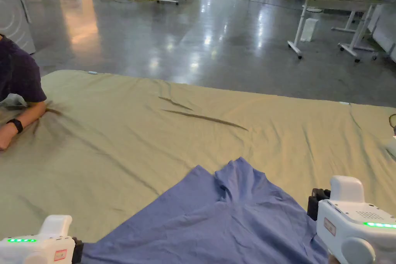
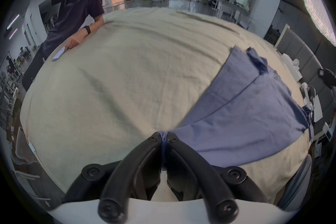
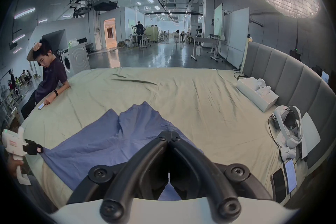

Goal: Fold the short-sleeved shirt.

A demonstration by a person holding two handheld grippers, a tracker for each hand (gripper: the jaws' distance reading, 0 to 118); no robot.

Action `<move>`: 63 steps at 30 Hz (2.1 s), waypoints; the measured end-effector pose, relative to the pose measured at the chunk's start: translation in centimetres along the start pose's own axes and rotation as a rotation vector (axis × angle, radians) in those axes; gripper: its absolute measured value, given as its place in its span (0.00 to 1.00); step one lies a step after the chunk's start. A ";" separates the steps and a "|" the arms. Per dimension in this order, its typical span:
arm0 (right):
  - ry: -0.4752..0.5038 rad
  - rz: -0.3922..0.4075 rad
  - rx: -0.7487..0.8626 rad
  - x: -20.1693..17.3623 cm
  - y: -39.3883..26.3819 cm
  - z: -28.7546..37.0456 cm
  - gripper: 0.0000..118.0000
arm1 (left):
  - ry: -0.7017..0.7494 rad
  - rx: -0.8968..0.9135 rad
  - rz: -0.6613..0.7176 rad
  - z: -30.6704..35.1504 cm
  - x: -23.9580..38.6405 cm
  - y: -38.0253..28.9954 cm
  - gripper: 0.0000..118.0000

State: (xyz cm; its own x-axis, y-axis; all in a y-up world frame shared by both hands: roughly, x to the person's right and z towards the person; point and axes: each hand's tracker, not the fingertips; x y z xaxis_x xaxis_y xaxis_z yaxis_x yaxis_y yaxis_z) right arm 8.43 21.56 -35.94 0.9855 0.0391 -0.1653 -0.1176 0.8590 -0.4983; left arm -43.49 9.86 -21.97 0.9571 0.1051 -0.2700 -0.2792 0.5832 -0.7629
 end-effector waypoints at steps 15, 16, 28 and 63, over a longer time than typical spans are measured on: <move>0.122 0.192 -0.549 1.7 1.7 -23.6 0.54 | -0.015 0.113 0.035 3.4 1.0 1.0 0.04; 0.127 0.193 -0.549 1.3 1.6 -24.6 0.54 | -0.013 0.109 0.043 3.3 0.9 1.0 0.04; 0.163 0.275 -0.621 -1.8 1.3 -31.4 0.53 | 0.020 0.068 0.056 2.4 1.1 0.8 0.04; 0.059 0.037 0.202 7.4 18.4 3.0 0.00 | -0.093 0.423 -0.015 11.2 6.3 13.0 0.04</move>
State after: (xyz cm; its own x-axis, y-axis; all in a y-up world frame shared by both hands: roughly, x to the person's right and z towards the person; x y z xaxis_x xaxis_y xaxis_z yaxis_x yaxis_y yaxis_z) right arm 13.90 39.19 -43.76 0.9714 0.0479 -0.2327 -0.1209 0.9427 -0.3108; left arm -40.26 27.18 -27.01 0.9691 0.1546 -0.1922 -0.2273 0.8622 -0.4527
